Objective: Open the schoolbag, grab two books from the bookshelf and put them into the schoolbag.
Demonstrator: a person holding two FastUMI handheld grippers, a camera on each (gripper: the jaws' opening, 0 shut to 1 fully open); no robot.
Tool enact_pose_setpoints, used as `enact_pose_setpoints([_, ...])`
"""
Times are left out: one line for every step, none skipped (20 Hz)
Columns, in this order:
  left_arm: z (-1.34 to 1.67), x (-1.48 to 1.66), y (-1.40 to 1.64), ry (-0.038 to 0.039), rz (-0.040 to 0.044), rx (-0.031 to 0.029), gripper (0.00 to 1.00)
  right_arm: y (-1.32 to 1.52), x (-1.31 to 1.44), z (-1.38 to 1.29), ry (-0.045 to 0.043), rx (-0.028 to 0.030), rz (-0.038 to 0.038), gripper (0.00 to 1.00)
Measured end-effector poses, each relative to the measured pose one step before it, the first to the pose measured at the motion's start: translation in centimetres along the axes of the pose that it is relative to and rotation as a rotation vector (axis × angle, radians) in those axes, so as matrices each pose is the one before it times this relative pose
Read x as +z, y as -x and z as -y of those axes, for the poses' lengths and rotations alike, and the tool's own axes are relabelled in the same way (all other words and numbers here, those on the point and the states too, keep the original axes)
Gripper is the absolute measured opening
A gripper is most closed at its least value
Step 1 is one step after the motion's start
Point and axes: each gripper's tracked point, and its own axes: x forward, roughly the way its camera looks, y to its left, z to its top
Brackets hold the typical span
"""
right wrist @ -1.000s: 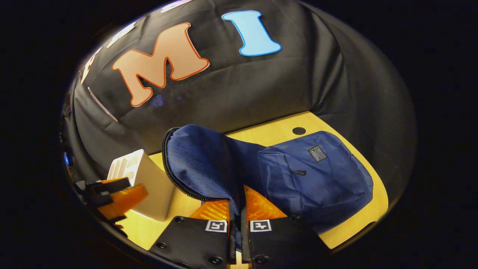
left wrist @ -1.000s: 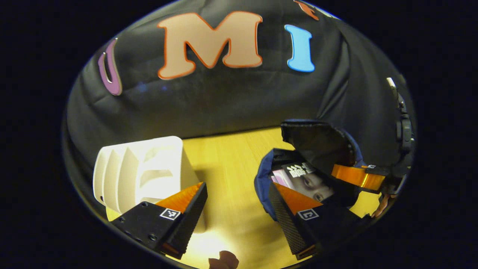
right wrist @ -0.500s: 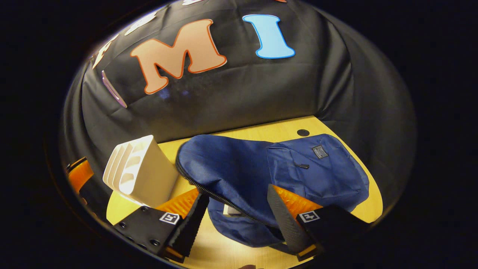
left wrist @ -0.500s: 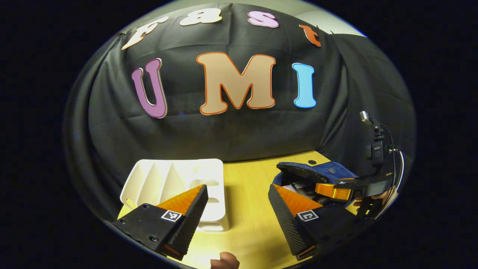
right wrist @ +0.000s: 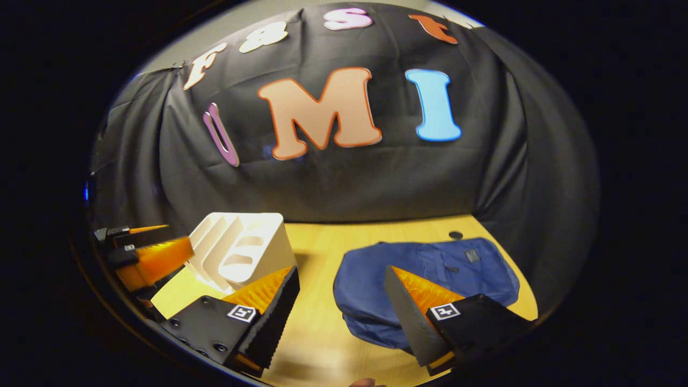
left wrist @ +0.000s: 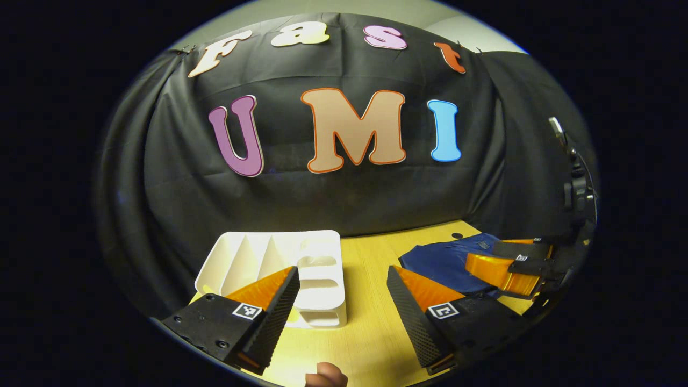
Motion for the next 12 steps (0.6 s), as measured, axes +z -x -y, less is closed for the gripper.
enact_pose_setpoints([-0.188,0.648,0.437,0.01344,0.01391,0.00320,0.97,0.453,1.529,-0.597,0.02087,0.00803,0.03326,1.00])
enact_pose_setpoints([-0.188,0.587,0.260,0.01490,0.00929,0.00318,0.95,0.541,1.347,-0.591,0.01515,0.00778,0.03174,1.00])
enact_pose_setpoints([-0.214,0.695,0.198,0.01481,0.00756,0.00304,0.96,0.400,0.972,-0.491,0.01259,0.01067,0.01820,1.00])
enact_pose_setpoints([-0.097,0.528,0.267,0.01189,0.00873,0.00082,0.96,0.433,0.828,-0.242,0.00490,0.00861,0.02074,1.00])
enact_pose_setpoints([-0.221,0.579,0.246,0.00292,0.00757,0.00560,0.95,0.456,0.801,-0.265,0.00396,0.00645,0.01395,1.00])
enact_pose_setpoints([-0.351,0.634,0.311,0.00382,0.01465,0.00825,0.95,0.326,0.690,-0.089,-0.00031,0.00131,0.01787,1.00])
enact_pose_setpoints([-0.357,0.674,0.284,-0.00116,0.01621,0.00931,0.96,0.349,0.668,-0.083,-0.00037,0.00018,0.01243,1.00])
enact_pose_setpoints([-0.320,0.564,0.104,-0.00312,0.01577,0.00543,0.95,0.234,0.505,0.154,-0.00555,-0.00574,0.01396,1.00])
enact_pose_setpoints([-0.263,0.496,0.158,-0.00299,0.01211,0.00685,0.96,0.165,0.514,0.105,-0.00655,-0.00281,0.01363,1.00])
enact_pose_setpoints([-0.205,0.247,0.096,-0.00276,0.00916,0.00314,0.96,0.030,0.262,0.133,-0.00855,-0.00513,0.01257,1.00])
enact_pose_setpoints([-0.007,0.229,0.074,0.00015,0.00788,0.00024,0.96,0.015,0.300,0.266,-0.00603,-0.01139,0.00994,1.00])
enact_pose_setpoints([-0.140,0.145,0.117,0.00029,0.00427,-0.00077,0.96,0.172,0.286,0.312,-0.00744,-0.01273,0.00839,1.00])
